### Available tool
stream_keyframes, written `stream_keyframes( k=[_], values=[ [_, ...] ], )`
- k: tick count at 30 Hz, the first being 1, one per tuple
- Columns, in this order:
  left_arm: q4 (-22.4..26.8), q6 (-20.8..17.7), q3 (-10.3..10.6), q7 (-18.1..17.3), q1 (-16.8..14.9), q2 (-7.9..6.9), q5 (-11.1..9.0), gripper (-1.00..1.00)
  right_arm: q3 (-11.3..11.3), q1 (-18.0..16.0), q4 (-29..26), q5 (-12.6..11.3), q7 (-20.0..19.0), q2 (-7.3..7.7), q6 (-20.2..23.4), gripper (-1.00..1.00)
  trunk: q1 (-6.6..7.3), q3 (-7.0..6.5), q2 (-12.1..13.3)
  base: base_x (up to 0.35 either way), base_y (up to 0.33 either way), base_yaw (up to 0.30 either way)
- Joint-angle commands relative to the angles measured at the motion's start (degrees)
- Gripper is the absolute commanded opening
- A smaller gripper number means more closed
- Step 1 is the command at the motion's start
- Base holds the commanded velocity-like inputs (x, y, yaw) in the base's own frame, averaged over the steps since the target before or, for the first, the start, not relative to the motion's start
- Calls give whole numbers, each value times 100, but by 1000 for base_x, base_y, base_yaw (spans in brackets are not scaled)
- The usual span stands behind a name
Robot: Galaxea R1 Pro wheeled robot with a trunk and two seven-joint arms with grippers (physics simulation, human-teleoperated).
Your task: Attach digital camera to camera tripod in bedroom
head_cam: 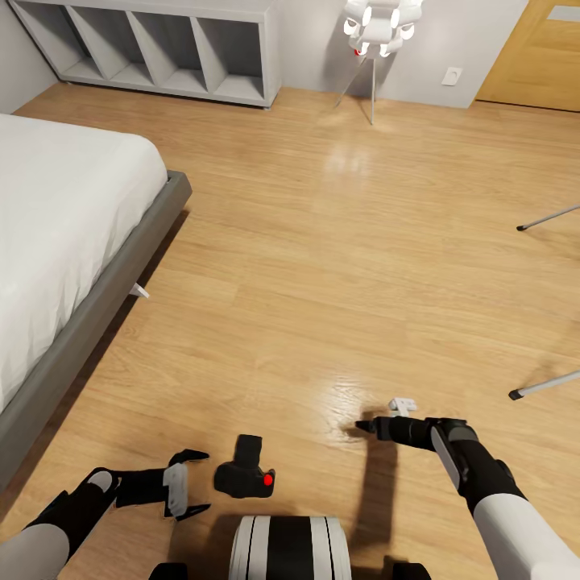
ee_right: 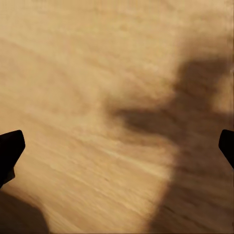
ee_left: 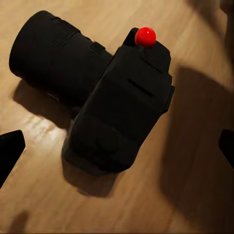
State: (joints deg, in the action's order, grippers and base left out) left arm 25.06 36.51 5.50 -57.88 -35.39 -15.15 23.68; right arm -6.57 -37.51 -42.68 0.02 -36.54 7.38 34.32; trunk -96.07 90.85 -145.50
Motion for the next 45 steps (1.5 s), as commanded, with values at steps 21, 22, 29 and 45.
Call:
stream_keyframes(
  k=[21, 22, 29, 45],
  values=[
    [-170, 313, -634, -177, -3, -329, -600, 100, -168, -2, -12, 70, 45, 35, 147, 100, 1, 3, -1, 0, 0, -30],
    [-170, 313, -667, -176, -3, -328, -632, 100, -168, -2, -12, 70, 64, 35, 147, 100, 1, 3, -1, 0, 0, -237],
    [-168, 277, -893, -166, -3, -317, -750, 100, -166, -2, -12, 69, 259, 31, 144, 100, 1, 3, -1, 0, 0, -264],
    [-247, 193, -933, -136, -3, -352, -772, 100, -166, -2, -12, 64, 319, 19, 74, 100, 1, 3, -1, 0, 0, -49]
  ],
)
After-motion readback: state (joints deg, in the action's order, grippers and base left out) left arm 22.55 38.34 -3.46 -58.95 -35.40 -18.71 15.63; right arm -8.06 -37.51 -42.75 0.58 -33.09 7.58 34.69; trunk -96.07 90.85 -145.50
